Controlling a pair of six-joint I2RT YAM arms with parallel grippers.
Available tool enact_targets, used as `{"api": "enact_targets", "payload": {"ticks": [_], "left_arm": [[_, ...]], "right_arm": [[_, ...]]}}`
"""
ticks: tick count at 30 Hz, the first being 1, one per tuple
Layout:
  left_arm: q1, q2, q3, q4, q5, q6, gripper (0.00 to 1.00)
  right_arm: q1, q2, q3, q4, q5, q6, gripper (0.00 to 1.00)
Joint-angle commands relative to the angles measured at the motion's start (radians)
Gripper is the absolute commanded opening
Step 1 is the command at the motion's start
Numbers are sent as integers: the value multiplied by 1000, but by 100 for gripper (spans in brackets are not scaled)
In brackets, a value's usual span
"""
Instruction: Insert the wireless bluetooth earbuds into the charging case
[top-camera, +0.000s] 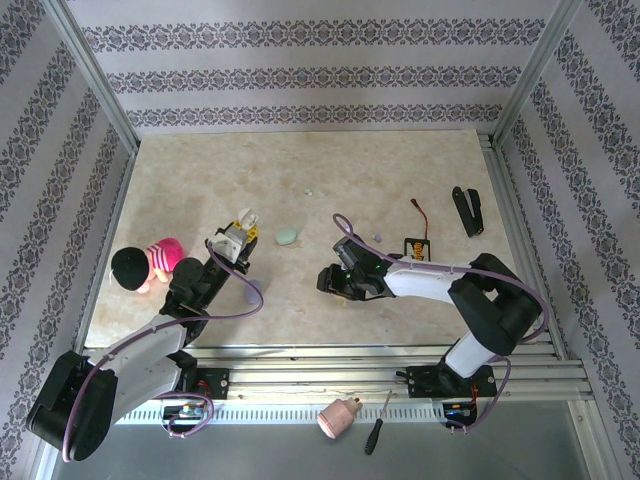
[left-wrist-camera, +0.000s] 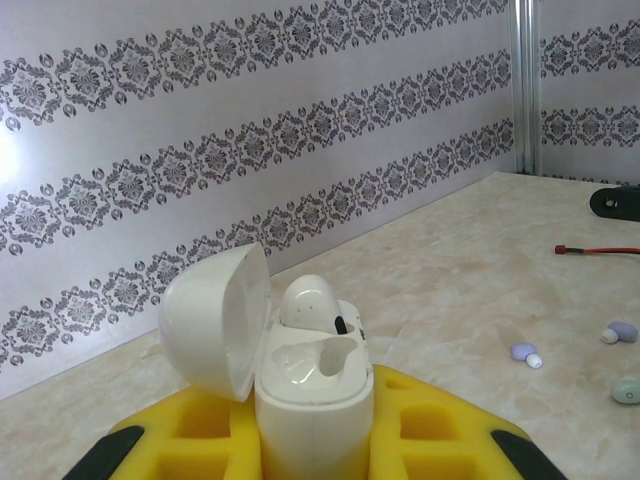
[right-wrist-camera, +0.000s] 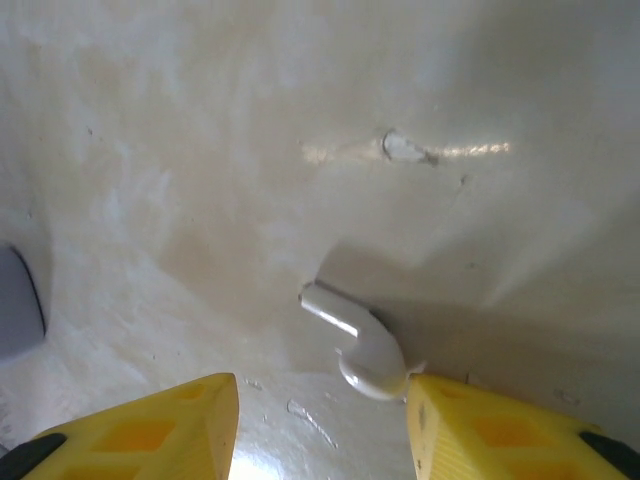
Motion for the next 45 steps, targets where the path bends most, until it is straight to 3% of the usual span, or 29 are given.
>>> {"api": "enact_targets", "payload": {"ticks": [1, 13, 17, 22, 30, 45], "left_arm": [[14, -14, -8, -10, 13, 0, 0], [16, -11, -12, -8, 11, 9, 0], [15, -18, -12, -12, 10, 11, 0], [15, -7, -9, -4, 14, 10, 0], [16, 10, 1, 8, 29, 4, 0], [17, 27, 6, 16, 45, 9, 0]], "right_arm": [[-8, 31, 41, 9, 7, -27, 46], [-53, 41, 109, -4, -7, -102, 44], [-20, -52, 71, -18, 49, -104, 47], [30, -83, 21, -5, -3, -64, 48], [48, 6, 45, 12, -34, -33, 48], [-21, 125, 139, 14, -15, -106, 46]]}}
